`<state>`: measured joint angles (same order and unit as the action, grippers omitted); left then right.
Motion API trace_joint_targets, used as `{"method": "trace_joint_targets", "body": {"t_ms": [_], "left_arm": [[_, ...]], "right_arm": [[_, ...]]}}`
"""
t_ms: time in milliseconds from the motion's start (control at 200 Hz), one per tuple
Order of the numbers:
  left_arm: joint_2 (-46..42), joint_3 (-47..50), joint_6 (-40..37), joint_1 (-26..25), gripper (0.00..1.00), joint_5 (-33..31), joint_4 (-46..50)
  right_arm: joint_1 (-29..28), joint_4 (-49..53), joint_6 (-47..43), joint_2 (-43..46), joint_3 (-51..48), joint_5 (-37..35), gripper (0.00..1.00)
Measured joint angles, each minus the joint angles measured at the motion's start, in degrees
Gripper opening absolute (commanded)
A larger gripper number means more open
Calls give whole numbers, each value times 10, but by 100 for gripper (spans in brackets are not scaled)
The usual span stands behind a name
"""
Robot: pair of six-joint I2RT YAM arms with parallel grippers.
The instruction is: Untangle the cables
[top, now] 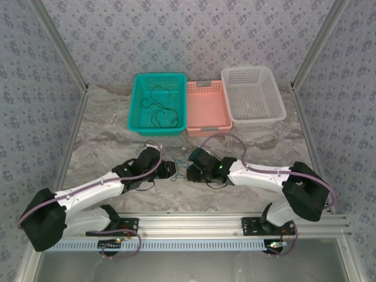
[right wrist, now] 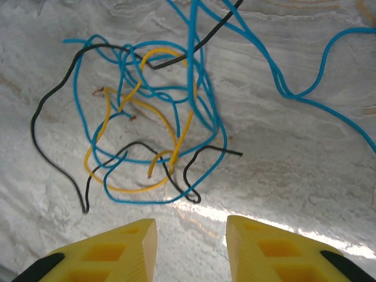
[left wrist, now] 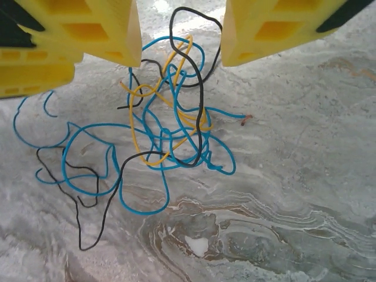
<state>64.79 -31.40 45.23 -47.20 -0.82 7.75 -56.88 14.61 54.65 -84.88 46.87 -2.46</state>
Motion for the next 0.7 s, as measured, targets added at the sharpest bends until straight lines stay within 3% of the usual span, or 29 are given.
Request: {"method": "trace_joint_targets", "body": {"t_ms": [350,580,700], "left_arm": [[117,0,24,22,41,10,-55],[151,0,35,26,23,16,-97],[159,0,41,26,12,16,-105]], "right_arm": [[-4,-39,69,-68,33,-30,36],[2,-81,92,-103,33,-27,35],[4,-90,100,-113,33,-27,26]]}}
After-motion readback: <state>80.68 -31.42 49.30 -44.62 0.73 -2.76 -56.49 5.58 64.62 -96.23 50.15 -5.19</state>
